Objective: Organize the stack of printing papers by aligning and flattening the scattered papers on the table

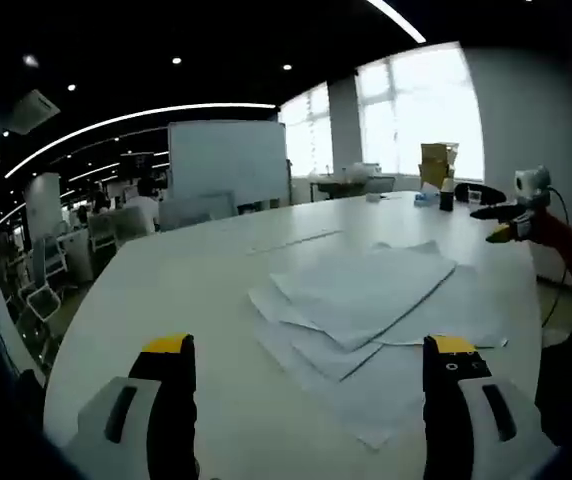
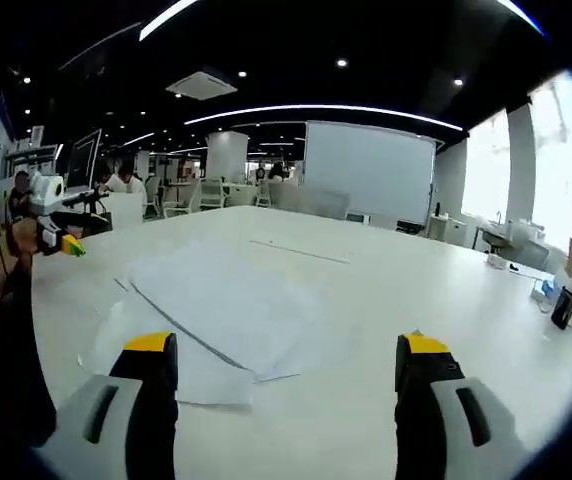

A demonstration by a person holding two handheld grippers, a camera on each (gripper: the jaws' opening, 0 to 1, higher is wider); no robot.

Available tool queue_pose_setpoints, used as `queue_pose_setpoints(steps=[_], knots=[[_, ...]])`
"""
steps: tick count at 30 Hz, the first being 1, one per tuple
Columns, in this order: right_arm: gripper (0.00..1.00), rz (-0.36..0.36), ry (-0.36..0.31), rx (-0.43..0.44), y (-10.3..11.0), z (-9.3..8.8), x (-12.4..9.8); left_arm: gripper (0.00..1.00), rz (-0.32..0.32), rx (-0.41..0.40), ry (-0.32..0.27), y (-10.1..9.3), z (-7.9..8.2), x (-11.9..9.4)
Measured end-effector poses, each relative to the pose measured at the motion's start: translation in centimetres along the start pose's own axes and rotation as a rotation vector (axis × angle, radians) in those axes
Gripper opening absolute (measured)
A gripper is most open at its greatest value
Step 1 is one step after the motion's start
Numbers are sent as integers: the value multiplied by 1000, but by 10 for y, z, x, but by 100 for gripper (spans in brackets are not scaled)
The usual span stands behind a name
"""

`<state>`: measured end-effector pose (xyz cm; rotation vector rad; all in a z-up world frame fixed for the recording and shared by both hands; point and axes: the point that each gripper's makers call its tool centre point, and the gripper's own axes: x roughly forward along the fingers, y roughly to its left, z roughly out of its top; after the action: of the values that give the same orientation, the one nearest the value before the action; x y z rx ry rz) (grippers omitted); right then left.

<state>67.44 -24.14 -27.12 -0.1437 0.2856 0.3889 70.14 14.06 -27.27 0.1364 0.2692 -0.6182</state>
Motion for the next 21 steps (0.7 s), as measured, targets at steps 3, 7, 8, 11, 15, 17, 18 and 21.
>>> queue_pose_setpoints(steps=[3,7,8,11,15,17,18,21], knots=[[85,9,-15,15,2,4,-1,97,1,-1,2,0,-1,1],[85,5,-15,15,1,4,-1,97,-5,-2,1,-1,-1,2],[85,4,-13,14,0,4,-1,97,-6,-3,2,-2,-2,2],[85,3,-12,15,0,4,-1,97,-6,-4,3,-1,-3,2],[85,1,-10,13,0,3,-1,97,-4,-6,1,0,-2,2],[85,1,-11,14,0,3,-1,97,-3,-5,-2,0,-1,2],[85,0,-11,14,0,3,-1,97,-3,-5,-2,0,-1,1],[85,0,-10,15,0,2,-1,97,-2,-5,-3,0,-1,1]])
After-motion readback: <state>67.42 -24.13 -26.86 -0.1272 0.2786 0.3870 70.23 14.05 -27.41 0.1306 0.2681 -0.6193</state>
